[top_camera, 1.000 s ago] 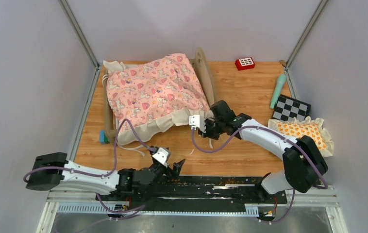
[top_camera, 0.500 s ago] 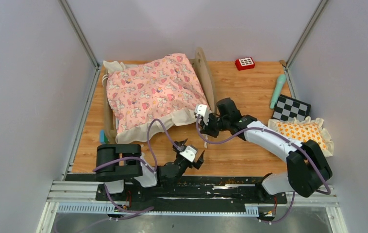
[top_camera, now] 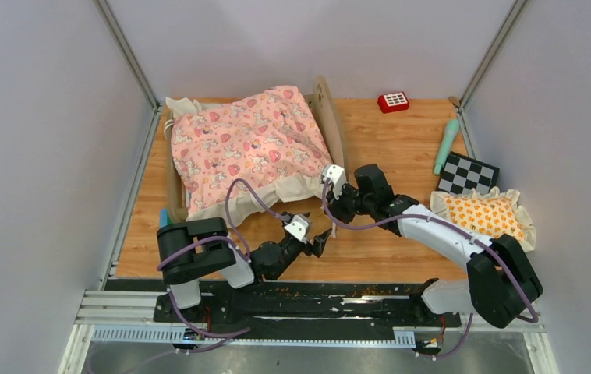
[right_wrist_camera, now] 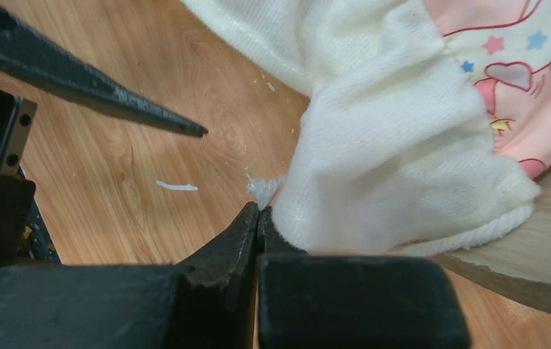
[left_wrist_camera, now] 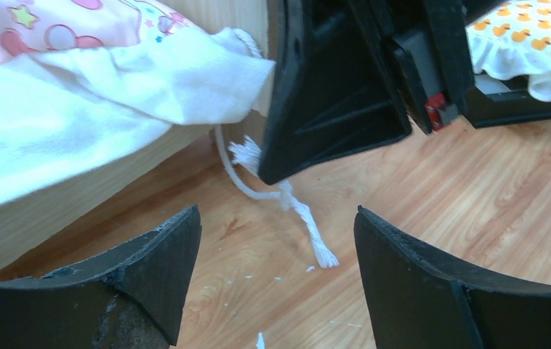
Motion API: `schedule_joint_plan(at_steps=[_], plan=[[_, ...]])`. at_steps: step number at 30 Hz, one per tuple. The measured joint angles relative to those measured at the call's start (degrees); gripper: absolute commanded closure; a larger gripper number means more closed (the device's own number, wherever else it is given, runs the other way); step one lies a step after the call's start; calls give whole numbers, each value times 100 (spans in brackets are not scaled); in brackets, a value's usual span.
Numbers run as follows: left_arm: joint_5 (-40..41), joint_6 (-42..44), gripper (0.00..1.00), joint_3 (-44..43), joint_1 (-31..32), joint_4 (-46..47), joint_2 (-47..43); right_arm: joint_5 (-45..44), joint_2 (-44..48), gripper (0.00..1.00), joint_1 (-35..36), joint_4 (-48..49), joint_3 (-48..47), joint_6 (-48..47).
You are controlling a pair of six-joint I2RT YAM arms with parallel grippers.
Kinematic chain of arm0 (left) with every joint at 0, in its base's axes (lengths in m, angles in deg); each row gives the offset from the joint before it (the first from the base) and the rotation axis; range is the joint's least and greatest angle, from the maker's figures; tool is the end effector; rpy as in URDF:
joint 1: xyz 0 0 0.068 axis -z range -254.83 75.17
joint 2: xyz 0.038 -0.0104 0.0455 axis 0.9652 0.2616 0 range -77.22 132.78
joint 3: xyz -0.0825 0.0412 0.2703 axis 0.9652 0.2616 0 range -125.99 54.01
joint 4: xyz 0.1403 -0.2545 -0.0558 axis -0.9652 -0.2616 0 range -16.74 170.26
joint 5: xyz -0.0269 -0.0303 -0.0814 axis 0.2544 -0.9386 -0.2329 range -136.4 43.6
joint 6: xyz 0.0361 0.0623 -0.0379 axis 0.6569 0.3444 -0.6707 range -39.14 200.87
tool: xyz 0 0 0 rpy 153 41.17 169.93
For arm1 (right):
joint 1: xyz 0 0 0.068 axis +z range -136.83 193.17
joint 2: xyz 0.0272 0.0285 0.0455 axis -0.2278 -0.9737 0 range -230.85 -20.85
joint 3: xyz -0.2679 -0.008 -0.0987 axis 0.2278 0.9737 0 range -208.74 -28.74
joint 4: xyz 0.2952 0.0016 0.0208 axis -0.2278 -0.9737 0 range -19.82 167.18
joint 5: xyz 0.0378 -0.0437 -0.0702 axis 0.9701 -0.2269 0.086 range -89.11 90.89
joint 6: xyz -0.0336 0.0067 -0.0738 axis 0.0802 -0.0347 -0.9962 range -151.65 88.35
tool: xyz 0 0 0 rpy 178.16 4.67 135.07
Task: Set up the pet bed
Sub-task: Tie the ropes to the bed frame.
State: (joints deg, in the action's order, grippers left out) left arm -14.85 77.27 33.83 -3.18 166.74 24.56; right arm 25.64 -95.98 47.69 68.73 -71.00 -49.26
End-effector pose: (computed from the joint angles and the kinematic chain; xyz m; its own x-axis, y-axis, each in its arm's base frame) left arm 0.1329 -0.2832 0.1267 -0.0137 -0.1285 -0.9916 0.6452 0.7565 -0.1069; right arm 0.2482 0.2066 0.1879 -0.2843 -0.5290 -0.7995 -0.9021 0.4301 0.0362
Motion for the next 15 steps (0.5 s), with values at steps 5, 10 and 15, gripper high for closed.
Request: schedule_joint_plan(at_steps=[5,10,15], plan=[[-470,-197,24,0,-85,17,160,-105,2,100,0,160,0,463],[-608,-431,25,-2,-175,13,466,-118,2,100,0,254,0,767],[-651,-551,27,-105,-319,11,581,-118,2,100,0,326,0,896]])
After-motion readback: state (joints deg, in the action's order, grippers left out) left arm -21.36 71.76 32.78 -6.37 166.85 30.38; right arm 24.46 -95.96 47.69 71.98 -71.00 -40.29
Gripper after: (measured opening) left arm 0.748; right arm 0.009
